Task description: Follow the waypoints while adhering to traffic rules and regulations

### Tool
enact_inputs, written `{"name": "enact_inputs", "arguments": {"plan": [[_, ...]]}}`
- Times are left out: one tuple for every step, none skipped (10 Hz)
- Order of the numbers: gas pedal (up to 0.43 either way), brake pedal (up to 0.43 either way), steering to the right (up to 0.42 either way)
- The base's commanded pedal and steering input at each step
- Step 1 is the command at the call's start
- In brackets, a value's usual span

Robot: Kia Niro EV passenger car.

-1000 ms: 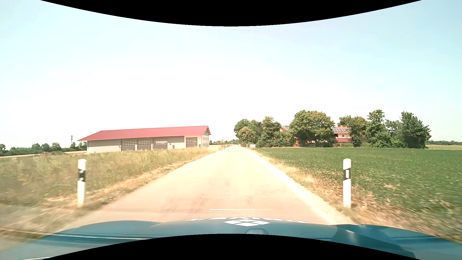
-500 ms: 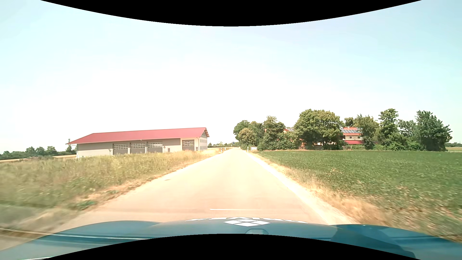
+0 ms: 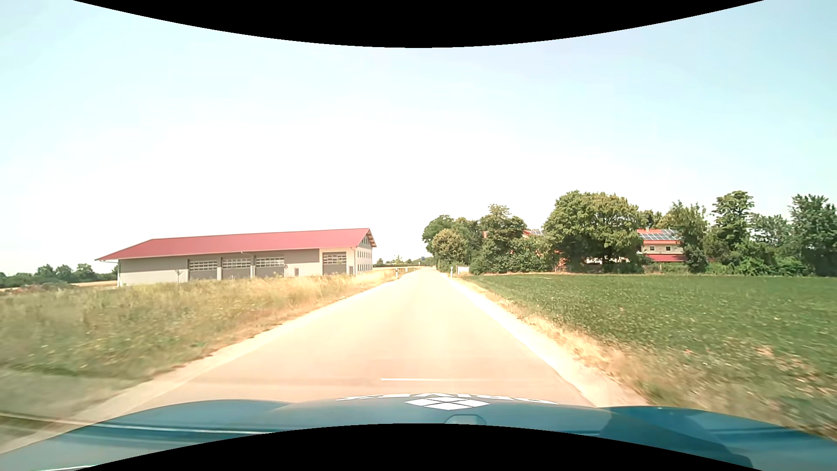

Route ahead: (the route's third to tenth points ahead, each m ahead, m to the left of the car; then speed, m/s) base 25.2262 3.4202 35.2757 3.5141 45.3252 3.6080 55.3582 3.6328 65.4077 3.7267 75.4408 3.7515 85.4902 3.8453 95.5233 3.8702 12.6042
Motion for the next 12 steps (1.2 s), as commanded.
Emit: {"name": "enact_inputs", "arguments": {"plan": [[0.197, 0.000, -0.003], [0.197, 0.000, -0.003], [0.197, 0.000, -0.004], [0.197, 0.000, -0.004], [0.197, 0.000, -0.004], [0.197, 0.000, -0.004], [0.197, 0.000, -0.004], [0.197, 0.000, -0.004], [0.197, 0.000, -0.003], [0.197, 0.000, -0.003], [0.197, 0.000, -0.003], [0.197, 0.000, -0.004]]}}
